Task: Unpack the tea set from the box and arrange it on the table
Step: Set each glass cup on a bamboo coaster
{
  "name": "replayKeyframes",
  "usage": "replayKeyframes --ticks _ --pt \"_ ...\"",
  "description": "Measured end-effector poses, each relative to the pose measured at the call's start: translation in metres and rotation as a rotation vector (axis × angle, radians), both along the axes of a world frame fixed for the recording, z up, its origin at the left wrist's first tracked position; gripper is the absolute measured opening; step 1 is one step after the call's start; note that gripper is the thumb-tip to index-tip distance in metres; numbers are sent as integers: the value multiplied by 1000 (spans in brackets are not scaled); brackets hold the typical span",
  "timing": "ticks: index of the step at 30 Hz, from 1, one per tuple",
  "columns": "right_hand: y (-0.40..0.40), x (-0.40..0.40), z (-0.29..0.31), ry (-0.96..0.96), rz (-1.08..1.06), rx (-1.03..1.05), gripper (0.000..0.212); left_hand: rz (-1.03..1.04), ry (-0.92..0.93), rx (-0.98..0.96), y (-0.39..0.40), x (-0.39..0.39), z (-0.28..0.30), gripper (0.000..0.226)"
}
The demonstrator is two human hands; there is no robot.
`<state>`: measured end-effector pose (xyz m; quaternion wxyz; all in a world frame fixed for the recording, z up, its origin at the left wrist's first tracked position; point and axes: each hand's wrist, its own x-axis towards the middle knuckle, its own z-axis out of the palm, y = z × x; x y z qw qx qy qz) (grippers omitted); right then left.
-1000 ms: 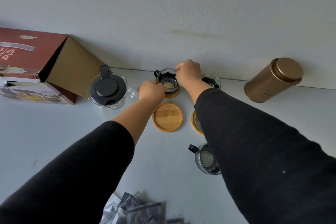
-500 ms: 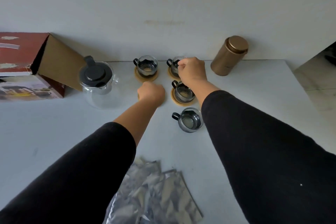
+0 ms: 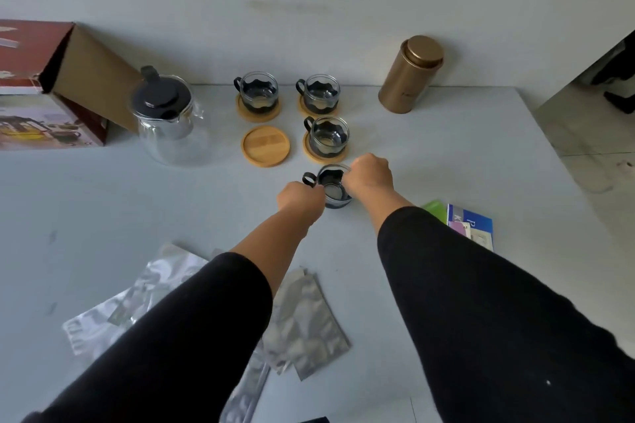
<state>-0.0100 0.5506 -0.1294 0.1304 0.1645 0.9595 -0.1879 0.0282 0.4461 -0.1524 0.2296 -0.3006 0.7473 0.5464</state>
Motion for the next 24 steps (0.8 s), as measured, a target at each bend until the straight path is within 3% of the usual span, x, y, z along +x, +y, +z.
replayKeyframes --ticks 8,16,24 --pt "-12 4 0 48 100 2 32 196 79 42 -8 10 -7 26" --pt "-61 -17 22 113 244 8 31 194 116 -176 -53 2 26 30" --pt "-97 -56 32 150 324 57 24 292 206 -61 -82 -27 27 33"
